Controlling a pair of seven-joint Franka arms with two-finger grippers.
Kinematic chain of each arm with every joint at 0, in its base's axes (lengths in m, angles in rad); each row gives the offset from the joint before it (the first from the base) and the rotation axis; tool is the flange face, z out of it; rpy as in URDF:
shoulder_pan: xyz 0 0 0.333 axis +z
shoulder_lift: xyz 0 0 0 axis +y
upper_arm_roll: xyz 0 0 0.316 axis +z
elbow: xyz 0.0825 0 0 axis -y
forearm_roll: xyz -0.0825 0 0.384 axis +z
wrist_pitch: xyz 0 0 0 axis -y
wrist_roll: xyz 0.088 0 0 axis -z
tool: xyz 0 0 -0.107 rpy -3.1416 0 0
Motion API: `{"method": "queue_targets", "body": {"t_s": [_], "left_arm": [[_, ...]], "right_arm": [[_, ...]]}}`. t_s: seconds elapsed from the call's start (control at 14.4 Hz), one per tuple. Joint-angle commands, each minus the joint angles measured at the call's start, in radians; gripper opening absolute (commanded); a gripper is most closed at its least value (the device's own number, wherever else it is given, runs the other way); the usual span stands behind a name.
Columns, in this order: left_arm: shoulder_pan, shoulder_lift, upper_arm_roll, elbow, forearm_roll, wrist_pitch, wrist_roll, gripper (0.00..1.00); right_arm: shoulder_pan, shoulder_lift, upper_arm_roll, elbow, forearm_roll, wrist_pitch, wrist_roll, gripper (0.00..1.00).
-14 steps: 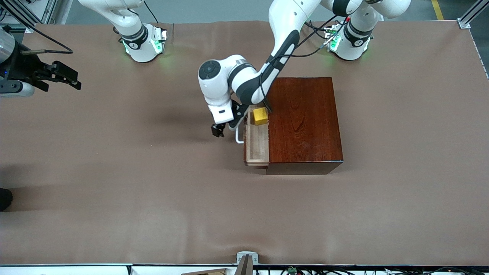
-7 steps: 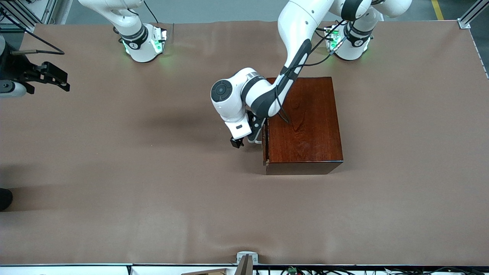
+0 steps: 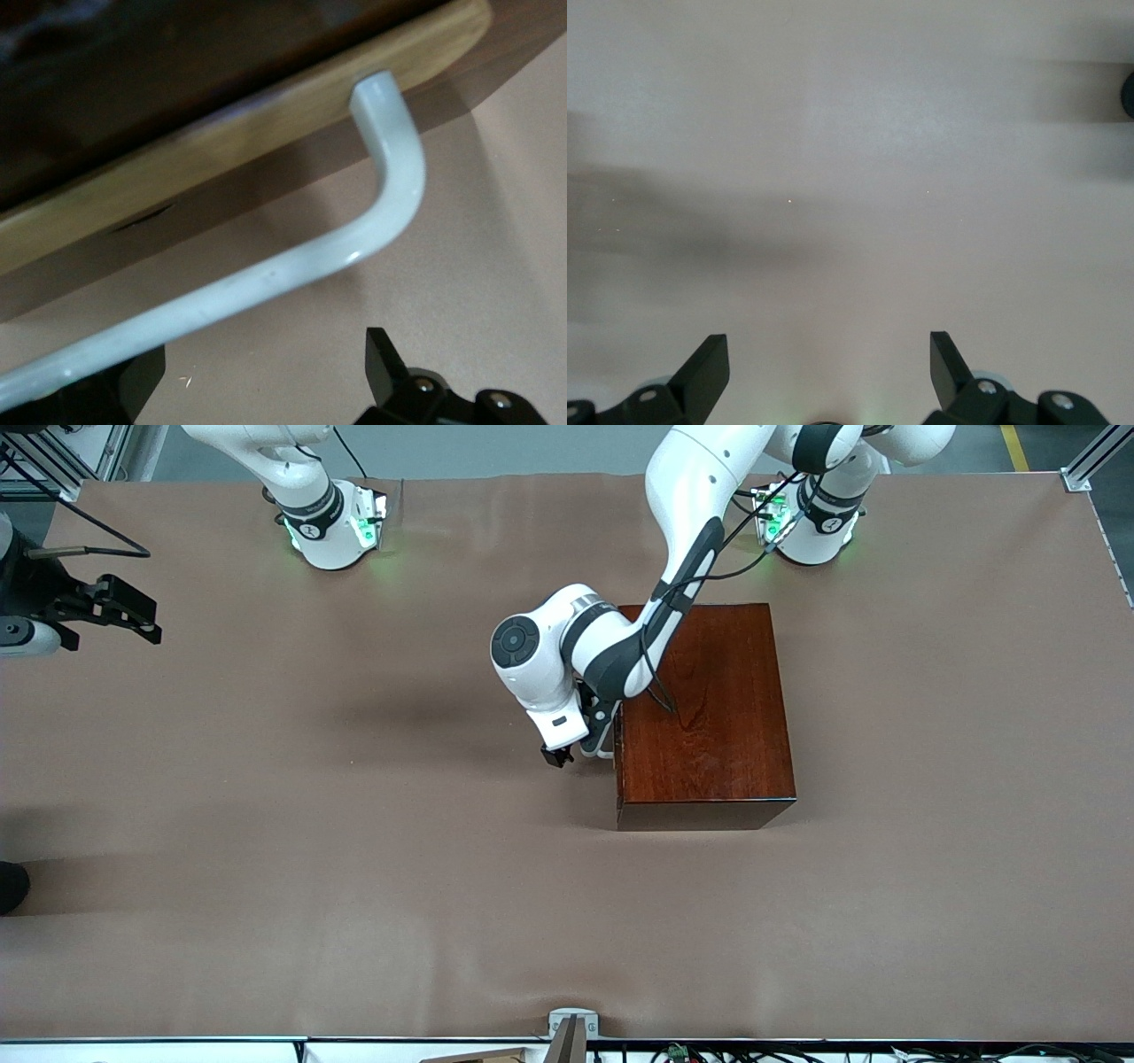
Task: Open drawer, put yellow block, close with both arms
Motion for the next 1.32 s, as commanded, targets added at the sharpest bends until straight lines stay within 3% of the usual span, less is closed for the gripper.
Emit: {"method": "queue_targets", "body": {"t_s": [0.0,0.56,0.77,1.04,1.25], "left_arm": [[0.018,-0.005,0.003,-0.002,0.019,-0.022,-0.003,1.0],[0.019,-0.028,-0.014,0.014,0.007,-0.038,-0.005,1.0],[0.012,-0.069,-0.074,0.037,-0.006,0.001,-0.012,1.0],[0.032,-0.273,-0.068,0.008,0.014,-0.014,0.107,1.0],[0.108,-0.396,-0.065,-0.017,0.014,-0.155,0.327,1.0]], "right_arm": [[-0.01,0.014,0.007,0.037,-0.016,-0.016,-0.007,1.0],[-0.014,0.02,0.005,0.039,-0.014,-0.011,-0.007,1.0],[-0.014,0.02,0.005,0.039,-0.014,-0.01,-0.007,1.0],[-0.011,0.021,0.005,0.039,-0.014,-0.01,-0.007,1.0],[-0.014,0.021,0.005,0.039,-0.013,-0.01,-0.007,1.0]]}}
